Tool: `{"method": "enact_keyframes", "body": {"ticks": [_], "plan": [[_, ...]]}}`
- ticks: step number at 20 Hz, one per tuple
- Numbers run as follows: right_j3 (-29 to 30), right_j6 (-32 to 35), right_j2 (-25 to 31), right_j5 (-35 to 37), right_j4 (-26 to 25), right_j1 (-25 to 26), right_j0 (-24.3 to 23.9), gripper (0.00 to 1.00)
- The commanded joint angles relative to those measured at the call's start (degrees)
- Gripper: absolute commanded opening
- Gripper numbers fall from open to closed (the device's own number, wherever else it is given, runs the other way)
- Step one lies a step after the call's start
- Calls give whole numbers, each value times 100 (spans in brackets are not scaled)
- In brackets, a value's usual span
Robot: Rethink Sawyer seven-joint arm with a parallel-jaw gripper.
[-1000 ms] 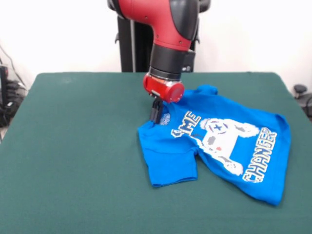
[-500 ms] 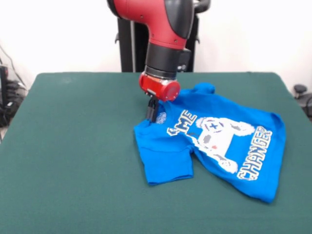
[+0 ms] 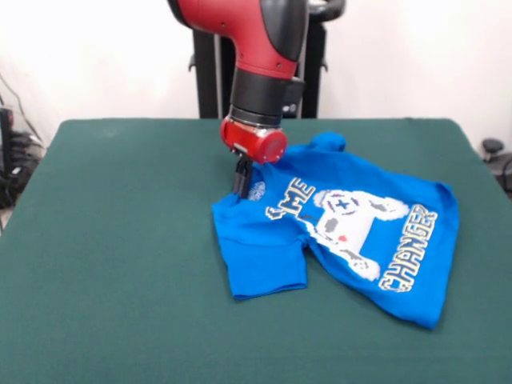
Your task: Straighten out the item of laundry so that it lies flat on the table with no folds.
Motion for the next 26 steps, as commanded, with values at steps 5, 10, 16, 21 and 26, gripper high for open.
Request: {"method": "enact_keyframes", "body": {"ticks": [5,10,16,21,26], "plan": [[166,965,312,21,6,516,-44,0],[262,852,288,226,-78,351,-112,0],[239,757,254,315,-191,302,-192,0],[170,584,236,435,-455,267,-458,0],[122,520,242,558,-702,214,-668,0]]}}
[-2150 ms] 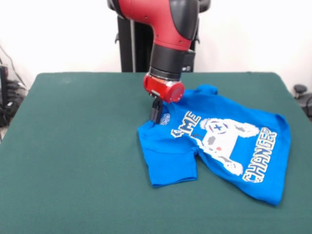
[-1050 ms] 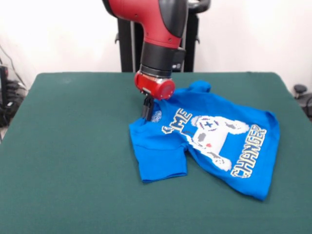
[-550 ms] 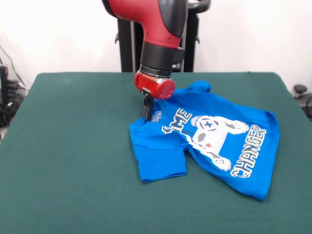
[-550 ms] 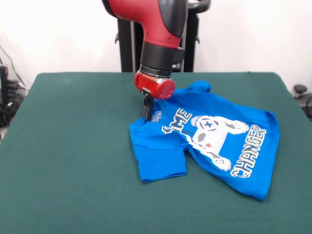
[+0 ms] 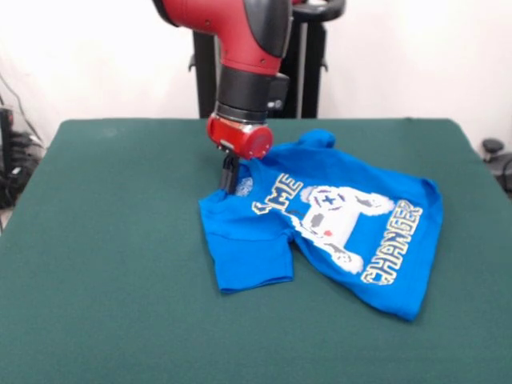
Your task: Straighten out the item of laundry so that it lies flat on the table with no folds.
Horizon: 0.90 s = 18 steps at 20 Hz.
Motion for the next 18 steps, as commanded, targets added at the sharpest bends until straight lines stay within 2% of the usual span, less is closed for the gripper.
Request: {"method": "enact_keyframes", "body": {"ticks": [1,11,12,18], "plan": [[117,529,230,625,-181,186,-247,0],[87,502,166,709,-302,92,-296,0],[77,521,129,654,-279,109,-236,100],[103,644,293,592,-281,136,-304,100]]}}
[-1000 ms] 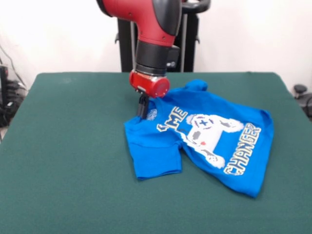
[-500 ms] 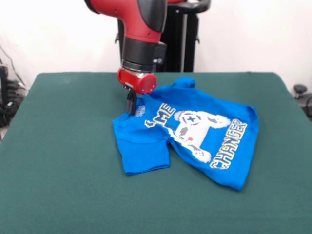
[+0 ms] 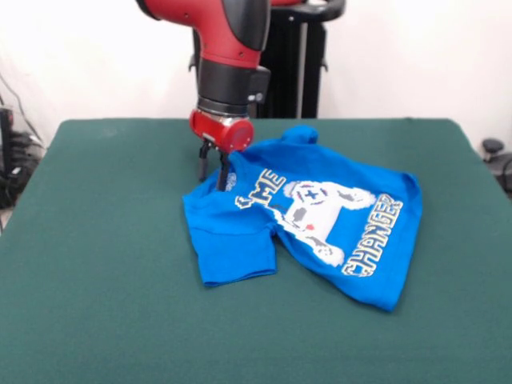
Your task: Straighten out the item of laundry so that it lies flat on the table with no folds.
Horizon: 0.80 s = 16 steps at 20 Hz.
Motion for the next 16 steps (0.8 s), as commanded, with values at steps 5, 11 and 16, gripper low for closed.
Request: {"method": "enact_keyframes", "body": {"ticks": [5,11,16], "plan": [[249,765,369,397,-7,64,45,100],[686,853,469,591,18,-402,97,100],[1159,1036,551,643,200,-837,246,100]]}}
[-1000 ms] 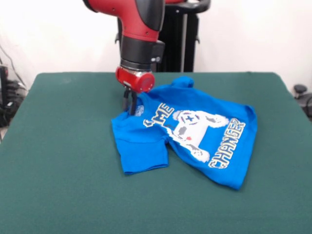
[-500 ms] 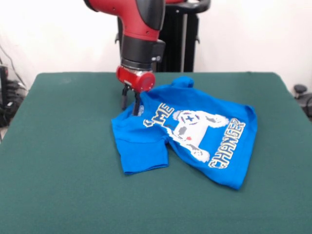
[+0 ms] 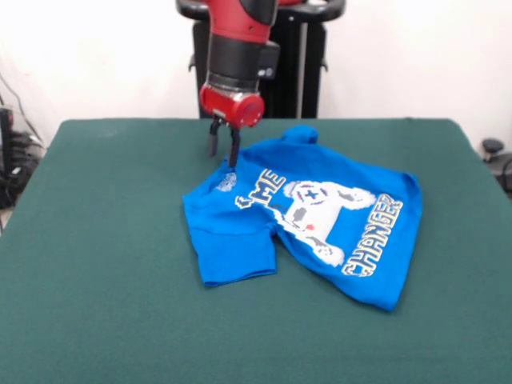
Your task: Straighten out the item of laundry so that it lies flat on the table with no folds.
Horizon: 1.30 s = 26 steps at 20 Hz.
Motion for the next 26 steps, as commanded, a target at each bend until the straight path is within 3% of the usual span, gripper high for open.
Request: {"method": "enact_keyframes", "body": {"ticks": [1,13,26], "plan": [[523,1074,594,590,216,-290,206,100],[670,1648,1078,-324,332,502,293,100],[853,1797,1342,-605,621,685,422,100]]}}
